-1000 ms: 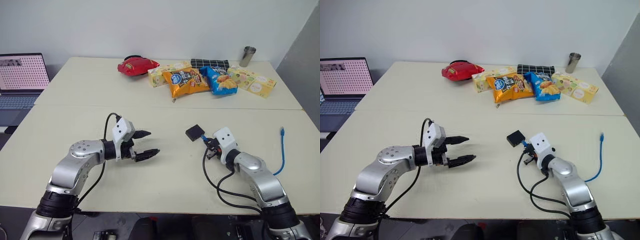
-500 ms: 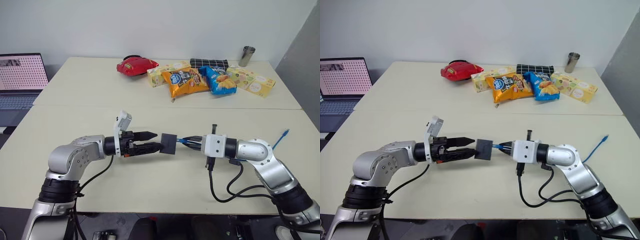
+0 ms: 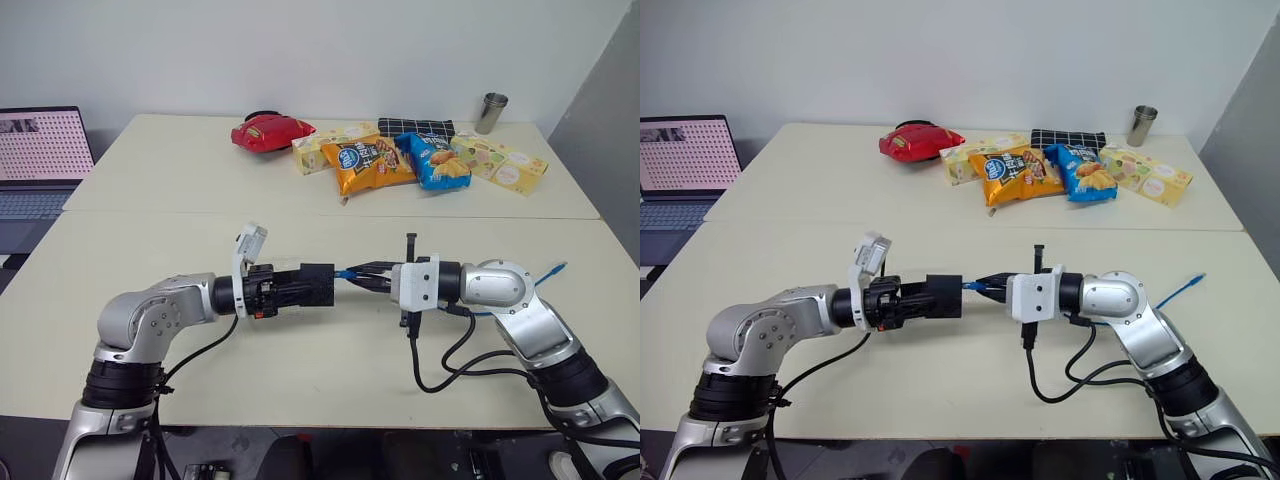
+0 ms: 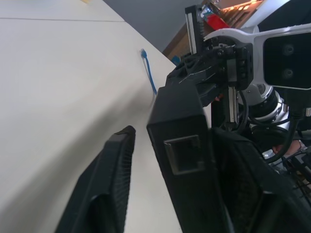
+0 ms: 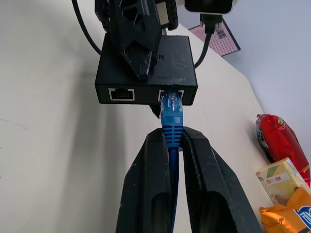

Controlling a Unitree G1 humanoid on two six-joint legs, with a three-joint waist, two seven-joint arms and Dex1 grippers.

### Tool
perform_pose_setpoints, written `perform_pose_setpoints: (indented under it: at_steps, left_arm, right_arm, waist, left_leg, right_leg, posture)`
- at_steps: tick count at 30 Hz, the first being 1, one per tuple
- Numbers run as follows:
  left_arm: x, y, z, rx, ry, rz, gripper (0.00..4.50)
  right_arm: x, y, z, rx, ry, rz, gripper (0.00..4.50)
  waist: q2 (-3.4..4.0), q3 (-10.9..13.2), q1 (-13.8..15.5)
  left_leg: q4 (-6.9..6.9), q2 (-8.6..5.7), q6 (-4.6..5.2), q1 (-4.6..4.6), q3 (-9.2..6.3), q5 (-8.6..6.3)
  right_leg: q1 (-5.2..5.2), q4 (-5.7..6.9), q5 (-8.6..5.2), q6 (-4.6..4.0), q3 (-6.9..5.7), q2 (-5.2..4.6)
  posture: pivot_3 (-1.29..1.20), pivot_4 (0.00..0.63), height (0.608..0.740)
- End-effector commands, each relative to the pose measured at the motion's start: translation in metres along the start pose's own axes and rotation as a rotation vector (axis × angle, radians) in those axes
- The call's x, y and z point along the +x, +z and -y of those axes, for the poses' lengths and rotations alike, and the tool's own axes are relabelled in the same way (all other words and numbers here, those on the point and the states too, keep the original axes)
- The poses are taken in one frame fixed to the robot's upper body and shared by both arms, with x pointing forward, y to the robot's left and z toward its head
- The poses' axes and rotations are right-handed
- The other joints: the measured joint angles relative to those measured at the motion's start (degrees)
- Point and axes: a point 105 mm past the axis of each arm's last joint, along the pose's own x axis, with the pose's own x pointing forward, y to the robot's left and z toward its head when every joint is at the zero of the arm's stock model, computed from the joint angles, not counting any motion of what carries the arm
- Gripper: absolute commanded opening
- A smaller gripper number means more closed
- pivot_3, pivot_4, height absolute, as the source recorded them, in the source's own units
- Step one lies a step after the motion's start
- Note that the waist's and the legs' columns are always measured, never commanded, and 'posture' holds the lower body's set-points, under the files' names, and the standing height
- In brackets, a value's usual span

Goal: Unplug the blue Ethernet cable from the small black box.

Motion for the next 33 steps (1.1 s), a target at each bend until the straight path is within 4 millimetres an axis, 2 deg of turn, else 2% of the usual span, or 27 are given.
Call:
perform_pose_setpoints:
  at_steps: [1,5,7,9,10,14,17,18,22,28,33]
  left_arm:
    - [-0.004,0.007,0.004,0.006,-0.012,0.026,1.49]
    - [-0.004,0.007,0.003,-0.006,-0.020,0.024,0.79]
    - [-0.005,0.005,0.002,-0.002,-0.018,0.010,0.79]
    - [-0.005,0.004,0.002,0.016,-0.021,-0.004,0.79]
    - [-0.005,0.004,0.002,0.031,-0.023,-0.010,0.79]
    - [-0.002,0.002,0.006,0.140,-0.061,-0.060,0.79]
    - [0.002,-0.001,0.010,0.264,-0.119,-0.126,0.79]
    - [0.003,-0.002,0.011,0.289,-0.138,-0.137,0.79]
    - [0.006,0.001,0.012,0.338,-0.197,-0.126,0.79]
    - [0.005,0.011,0.014,0.360,-0.231,-0.032,0.79]
    - [0.003,0.009,0.014,0.350,-0.228,-0.017,0.79]
  right_arm:
    - [-0.003,0.014,0.014,-0.073,-0.060,0.041,0.11]
    - [-0.001,0.018,0.012,-0.101,-0.065,0.055,0.11]
    - [0.000,0.020,0.011,-0.116,-0.052,0.065,0.11]
    - [0.000,0.022,0.009,-0.123,-0.035,0.076,0.81]
    - [0.000,0.023,0.007,-0.124,-0.023,0.079,0.90]
    - [-0.005,0.025,0.002,-0.041,0.024,0.079,1.75]
    - [-0.017,0.034,-0.001,0.263,0.072,0.110,2.53]
    - [-0.020,0.038,0.003,0.383,0.052,0.142,2.69]
    - [-0.023,0.038,0.010,0.711,0.012,0.185,2.73]
    - [-0.018,0.031,0.003,0.959,0.021,0.189,2.73]
    - [-0.013,0.035,0.002,1.044,0.048,0.218,2.73]
  waist:
    - [0.00,0.0,0.0]
    - [0.00,0.0,0.0]
    - [0.00,0.0,0.0]
    - [0.00,0.0,0.0]
    - [0.01,0.0,0.0]
    - [0.01,0.0,0.0]
    - [0.02,0.0,0.1]
    - [0.03,0.0,0.1]
    - [0.02,0.0,0.0]
    - [0.03,0.0,-0.1]
    - [0.03,0.0,-0.1]
  left_leg:
    - [0.00,0.00,0.00,0.00,-0.01,0.00]
    - [0.00,0.00,0.00,0.00,-0.01,0.00]
    - [0.00,0.00,0.00,0.00,-0.02,0.00]
    - [0.00,0.00,0.00,0.00,-0.02,0.00]
    - [0.00,0.00,0.00,0.00,-0.02,0.00]
    - [0.00,-0.01,0.00,0.00,-0.02,0.00]
    - [0.00,-0.01,-0.01,0.00,-0.05,0.00]
    - [0.00,-0.01,-0.01,-0.01,-0.07,0.00]
    - [0.00,-0.01,0.00,0.00,-0.07,0.00]
    - [-0.02,-0.03,0.00,-0.04,-0.10,0.00]
    - [-0.02,-0.04,0.01,-0.07,-0.12,0.00]
  right_leg:
    - [0.00,0.00,0.00,0.00,-0.01,0.00]
    - [0.01,0.00,0.00,0.00,-0.01,0.00]
    - [0.01,0.00,0.00,0.00,-0.01,0.00]
    - [0.01,-0.01,0.00,0.00,-0.02,0.00]
    - [0.01,-0.01,0.00,0.00,-0.02,0.00]
    - [0.02,-0.01,0.00,0.00,-0.02,0.00]
    - [0.04,-0.03,0.00,-0.01,-0.03,0.00]
    - [0.05,-0.03,-0.01,-0.01,-0.04,0.00]
    - [0.09,-0.08,-0.04,-0.08,-0.05,0.00]
    - [0.08,-0.11,-0.12,-0.21,-0.05,0.00]
    - [0.08,-0.11,-0.12,-0.21,-0.06,0.00]
  posture:
    - [0.00,0.150,0.740]
    - [0.00,0.150,0.740]
    - [0.00,0.150,0.740]
    - [0.00,0.150,0.740]
    - [0.00,0.150,0.740]
    - [0.00,0.150,0.740]
    - [0.00,0.150,0.740]
    - [0.00,0.150,0.740]
    - [0.00,0.150,0.740]
    - [0.00,0.150,0.740]
    - [0.00,0.150,0.740]
